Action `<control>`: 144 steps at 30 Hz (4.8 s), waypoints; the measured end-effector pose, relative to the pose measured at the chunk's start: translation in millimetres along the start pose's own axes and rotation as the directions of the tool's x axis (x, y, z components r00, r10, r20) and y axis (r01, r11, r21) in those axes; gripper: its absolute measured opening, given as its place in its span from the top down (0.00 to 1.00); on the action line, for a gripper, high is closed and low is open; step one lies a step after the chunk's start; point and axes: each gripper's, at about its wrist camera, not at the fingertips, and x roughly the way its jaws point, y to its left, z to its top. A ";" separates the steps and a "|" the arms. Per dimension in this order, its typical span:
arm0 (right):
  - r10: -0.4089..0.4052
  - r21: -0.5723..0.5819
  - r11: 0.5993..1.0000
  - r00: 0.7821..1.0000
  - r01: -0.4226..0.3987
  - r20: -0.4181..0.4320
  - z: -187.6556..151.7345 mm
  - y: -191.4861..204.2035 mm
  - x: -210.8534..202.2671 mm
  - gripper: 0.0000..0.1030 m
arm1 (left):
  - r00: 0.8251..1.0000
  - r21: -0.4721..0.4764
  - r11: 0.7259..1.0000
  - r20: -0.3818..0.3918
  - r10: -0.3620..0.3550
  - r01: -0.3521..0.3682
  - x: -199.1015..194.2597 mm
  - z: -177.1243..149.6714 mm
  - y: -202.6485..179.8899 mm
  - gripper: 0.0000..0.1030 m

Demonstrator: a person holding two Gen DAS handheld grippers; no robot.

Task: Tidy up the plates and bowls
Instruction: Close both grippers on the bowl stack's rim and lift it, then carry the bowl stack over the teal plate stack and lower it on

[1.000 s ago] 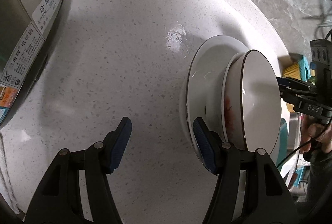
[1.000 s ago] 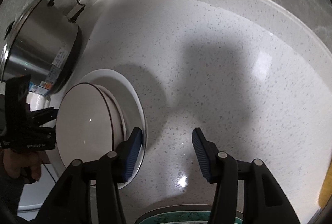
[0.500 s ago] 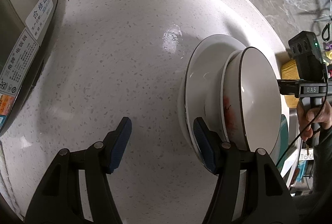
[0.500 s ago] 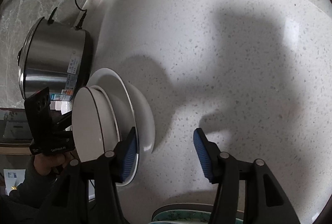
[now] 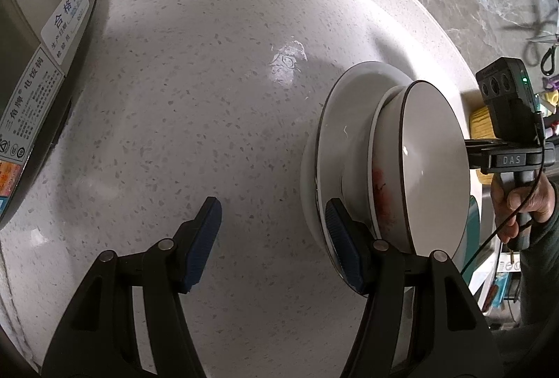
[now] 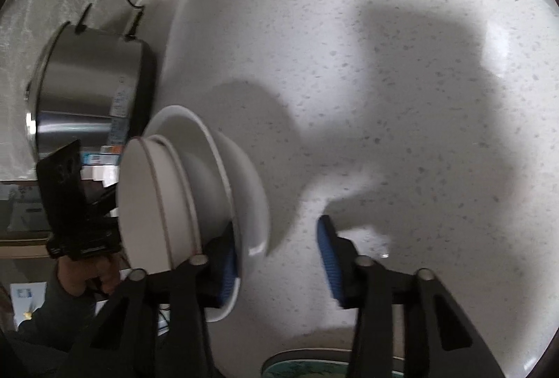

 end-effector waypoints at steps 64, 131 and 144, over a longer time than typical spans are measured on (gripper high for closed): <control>-0.038 0.062 0.998 0.996 0.033 0.080 -30.0 21.8 -48.6 0.85 | 0.989 0.003 0.990 -0.059 -0.137 0.138 -15.8 9.0 -54.9 0.90; -0.062 0.384 0.923 0.994 0.025 0.085 -203.6 -90.6 -116.7 0.85 | 0.896 0.143 0.968 -0.425 -0.128 0.205 79.6 -71.8 -279.6 0.91; -0.063 0.341 0.939 0.995 0.032 0.081 -200.2 -90.2 -107.7 0.85 | 0.915 0.108 0.977 -0.383 -0.129 0.183 79.2 -77.2 -261.6 0.91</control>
